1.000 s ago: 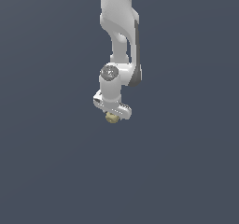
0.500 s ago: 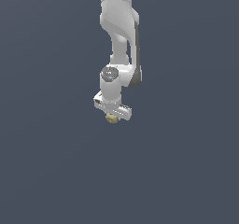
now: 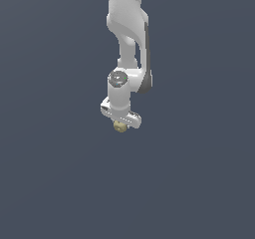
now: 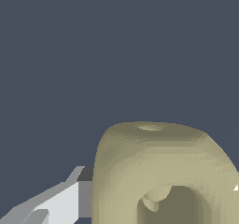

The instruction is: Pick up the object and move it to a goal position.

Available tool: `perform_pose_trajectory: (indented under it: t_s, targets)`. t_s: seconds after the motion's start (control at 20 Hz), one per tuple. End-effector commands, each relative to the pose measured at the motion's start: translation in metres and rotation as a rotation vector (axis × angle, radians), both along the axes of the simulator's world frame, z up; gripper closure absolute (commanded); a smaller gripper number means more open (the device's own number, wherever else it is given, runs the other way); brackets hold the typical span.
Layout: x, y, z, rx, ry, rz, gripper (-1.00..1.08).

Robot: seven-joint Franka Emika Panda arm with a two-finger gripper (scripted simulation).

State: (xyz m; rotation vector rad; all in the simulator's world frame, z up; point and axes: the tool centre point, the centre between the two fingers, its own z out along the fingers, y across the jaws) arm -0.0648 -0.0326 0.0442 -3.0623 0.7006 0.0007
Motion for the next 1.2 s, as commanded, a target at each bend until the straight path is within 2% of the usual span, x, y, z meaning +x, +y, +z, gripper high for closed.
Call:
perform_pose_trajectory:
  t_s: [0.0, 0.35, 1.15]
  targets:
    - [0.005, 0.005, 0.005, 0.0, -0.001, 0.001, 1.08]
    - [0.031, 0.031, 0.031, -0.001, -0.001, 0.0, 1.08]
    - [0.115, 0.113, 0.114, -0.002, -0.001, 0.0, 1.08]
